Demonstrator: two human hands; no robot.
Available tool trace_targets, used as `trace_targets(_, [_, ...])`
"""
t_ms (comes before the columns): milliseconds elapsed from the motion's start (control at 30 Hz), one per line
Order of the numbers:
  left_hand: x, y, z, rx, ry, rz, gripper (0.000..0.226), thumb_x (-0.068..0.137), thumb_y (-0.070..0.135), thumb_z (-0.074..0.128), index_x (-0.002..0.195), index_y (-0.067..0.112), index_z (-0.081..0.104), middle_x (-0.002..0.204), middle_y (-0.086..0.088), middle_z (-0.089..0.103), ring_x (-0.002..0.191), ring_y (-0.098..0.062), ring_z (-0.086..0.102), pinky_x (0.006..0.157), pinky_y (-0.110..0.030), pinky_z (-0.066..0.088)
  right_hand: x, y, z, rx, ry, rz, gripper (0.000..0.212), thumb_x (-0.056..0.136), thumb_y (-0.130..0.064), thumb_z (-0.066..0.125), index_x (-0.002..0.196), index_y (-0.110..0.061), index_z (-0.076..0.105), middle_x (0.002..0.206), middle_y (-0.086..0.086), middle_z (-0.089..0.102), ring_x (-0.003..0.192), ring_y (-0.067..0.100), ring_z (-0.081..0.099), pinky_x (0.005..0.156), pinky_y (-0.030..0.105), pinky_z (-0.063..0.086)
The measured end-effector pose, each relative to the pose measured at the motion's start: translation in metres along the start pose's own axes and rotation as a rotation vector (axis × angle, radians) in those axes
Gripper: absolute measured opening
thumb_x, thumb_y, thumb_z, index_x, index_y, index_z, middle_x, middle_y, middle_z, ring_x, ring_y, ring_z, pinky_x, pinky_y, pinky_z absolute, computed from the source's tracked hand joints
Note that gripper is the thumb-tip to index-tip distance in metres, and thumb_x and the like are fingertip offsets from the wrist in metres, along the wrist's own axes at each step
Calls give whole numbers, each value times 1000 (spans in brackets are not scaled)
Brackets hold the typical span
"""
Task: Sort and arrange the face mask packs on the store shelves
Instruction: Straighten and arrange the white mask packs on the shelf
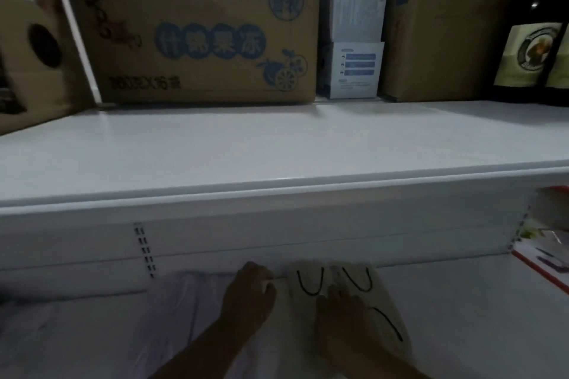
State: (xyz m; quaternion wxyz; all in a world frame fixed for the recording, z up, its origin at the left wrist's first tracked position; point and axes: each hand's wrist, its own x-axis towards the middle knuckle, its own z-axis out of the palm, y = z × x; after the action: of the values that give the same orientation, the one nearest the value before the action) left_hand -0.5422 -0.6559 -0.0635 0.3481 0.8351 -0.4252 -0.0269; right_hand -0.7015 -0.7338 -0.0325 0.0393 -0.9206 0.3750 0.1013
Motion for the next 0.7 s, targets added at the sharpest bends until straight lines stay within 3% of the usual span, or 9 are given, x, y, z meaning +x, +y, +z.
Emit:
trace_targets(100, [-10,-25,-60,195,59,113,37,84,36,49,105,12,67,110,-8,63,108,-16,53,90,-22,38,11,-41,-12,0,114,-193,59,98,-39,40,150,-16,24,160,14,6,146,32,7,117,48,9])
trace_targets(133, [-17,-36,-82,290,12,95,50,87,46,42,120,14,61,125,-8,58,120,-13,47,98,-21,34,15,-57,-14,3,196,-277,64,93,-46,48,147,-15,33,158,20,11,146,34,15,116,47,17])
trace_targets(200, [-30,-73,-117,471,-52,-53,61,94,54,38,145,20,37,153,0,33,142,-10,24,112,-19,20,18,-92,-26,1,305,-384,75,66,-60,74,126,-15,62,142,30,40,131,40,45,101,47,43])
trace_targets(233, [-38,-91,-137,524,-39,-90,63,95,56,37,149,23,29,158,2,22,146,-10,15,116,-20,15,20,-112,-28,17,343,-447,76,64,-61,74,126,-19,62,143,30,39,132,40,43,101,49,43])
trace_targets(333, [-74,-130,-199,561,-21,-286,66,95,58,38,151,29,21,162,-2,5,149,-18,3,119,-29,11,25,-176,-17,102,133,-612,70,93,-51,44,152,-29,15,160,13,-11,148,30,-6,118,47,6])
trace_targets(467, [-132,-180,-262,503,57,-483,68,93,58,44,150,28,23,162,-4,4,149,-23,7,119,-36,18,9,-258,2,187,49,-671,80,93,-50,46,152,-33,-6,159,8,-17,148,26,-5,118,41,12])
trace_targets(600, [-180,-224,-304,515,95,-490,63,92,56,47,146,27,31,157,-2,21,145,-23,22,110,-28,27,-17,-335,10,146,-39,-740,81,91,-51,45,152,-31,-5,160,8,-15,148,28,-6,118,43,12])
trace_targets(700, [-210,-260,-341,456,103,-567,68,93,58,44,150,27,25,160,-2,14,147,-22,13,115,-36,21,-34,-391,15,127,-56,-775,83,91,-52,45,152,-29,-5,160,8,-13,148,28,-4,118,42,13])
